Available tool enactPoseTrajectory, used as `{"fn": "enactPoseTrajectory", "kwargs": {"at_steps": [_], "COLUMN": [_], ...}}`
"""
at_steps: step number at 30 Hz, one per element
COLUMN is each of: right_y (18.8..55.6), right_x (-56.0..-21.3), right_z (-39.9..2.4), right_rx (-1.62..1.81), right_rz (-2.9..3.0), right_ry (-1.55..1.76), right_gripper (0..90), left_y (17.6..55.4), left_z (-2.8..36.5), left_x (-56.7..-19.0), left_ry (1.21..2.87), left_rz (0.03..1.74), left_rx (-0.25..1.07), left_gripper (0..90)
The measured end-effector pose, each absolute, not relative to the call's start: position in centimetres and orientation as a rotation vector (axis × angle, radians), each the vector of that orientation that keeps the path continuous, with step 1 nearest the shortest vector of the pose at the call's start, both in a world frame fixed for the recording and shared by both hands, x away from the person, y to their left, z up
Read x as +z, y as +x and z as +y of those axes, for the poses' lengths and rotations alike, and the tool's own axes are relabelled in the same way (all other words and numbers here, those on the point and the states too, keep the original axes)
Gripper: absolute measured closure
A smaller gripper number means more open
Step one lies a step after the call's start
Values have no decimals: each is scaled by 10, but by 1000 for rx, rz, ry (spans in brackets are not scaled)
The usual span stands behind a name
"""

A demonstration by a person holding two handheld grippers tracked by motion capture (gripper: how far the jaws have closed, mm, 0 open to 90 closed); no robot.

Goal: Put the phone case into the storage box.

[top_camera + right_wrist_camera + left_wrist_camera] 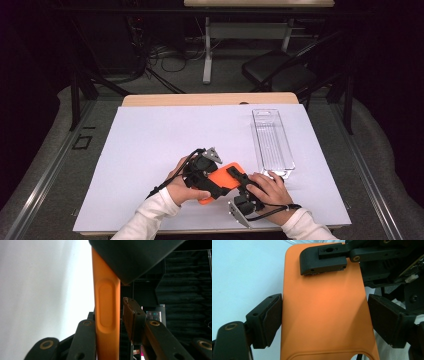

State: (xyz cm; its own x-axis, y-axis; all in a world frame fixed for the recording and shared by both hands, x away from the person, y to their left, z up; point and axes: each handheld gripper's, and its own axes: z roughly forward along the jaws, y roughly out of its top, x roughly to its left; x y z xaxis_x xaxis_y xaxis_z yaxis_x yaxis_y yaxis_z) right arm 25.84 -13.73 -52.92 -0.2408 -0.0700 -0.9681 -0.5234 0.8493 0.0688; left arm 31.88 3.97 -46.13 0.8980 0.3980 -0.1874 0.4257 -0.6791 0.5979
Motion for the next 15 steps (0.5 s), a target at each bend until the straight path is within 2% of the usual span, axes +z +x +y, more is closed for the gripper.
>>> {"fn": "enactPoseTrajectory", "kwargs": {"at_steps": [15], "right_y": [257], "right_x": [-534], "right_z": [-138], "right_rx": [446], "right_rz": [1768], "right_ry": [-445], "right_gripper": [781], "left_y": [320], "left_z": [40], "left_x": [-463], "left_ry": [2390], "left_rz": [596], "left_rx": [-70], "left_gripper": [155]}}
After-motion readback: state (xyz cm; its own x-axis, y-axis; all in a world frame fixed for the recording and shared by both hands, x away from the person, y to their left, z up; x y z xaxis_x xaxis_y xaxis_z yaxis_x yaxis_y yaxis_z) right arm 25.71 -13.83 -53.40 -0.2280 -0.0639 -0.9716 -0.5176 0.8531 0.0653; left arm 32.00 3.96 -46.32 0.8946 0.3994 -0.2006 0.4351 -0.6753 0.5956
